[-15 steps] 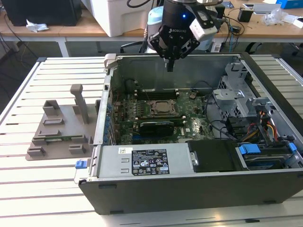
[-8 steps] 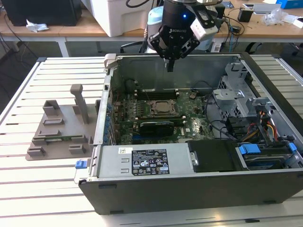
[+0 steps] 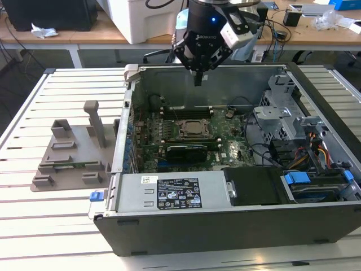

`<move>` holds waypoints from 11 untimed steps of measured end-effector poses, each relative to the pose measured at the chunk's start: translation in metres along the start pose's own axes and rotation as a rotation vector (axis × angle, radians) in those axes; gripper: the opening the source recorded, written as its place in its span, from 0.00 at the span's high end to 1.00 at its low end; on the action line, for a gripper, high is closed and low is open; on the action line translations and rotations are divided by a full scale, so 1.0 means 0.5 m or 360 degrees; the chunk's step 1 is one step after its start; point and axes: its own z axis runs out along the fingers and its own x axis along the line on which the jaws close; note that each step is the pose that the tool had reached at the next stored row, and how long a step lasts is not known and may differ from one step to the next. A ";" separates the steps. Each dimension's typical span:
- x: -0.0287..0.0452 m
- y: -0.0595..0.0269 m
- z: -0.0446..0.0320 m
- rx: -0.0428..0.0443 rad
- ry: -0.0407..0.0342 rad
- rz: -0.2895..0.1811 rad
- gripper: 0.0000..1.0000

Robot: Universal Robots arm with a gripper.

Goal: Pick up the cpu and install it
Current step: 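Install the first cpu locking lever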

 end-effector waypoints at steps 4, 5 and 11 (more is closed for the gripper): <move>0.004 0.001 0.000 -0.0068 -0.0006 -0.0025 0.89; 0.007 0.001 0.001 -0.0067 -0.0005 -0.0043 0.89; 0.054 0.018 0.035 -0.0067 -0.0005 -0.0043 0.89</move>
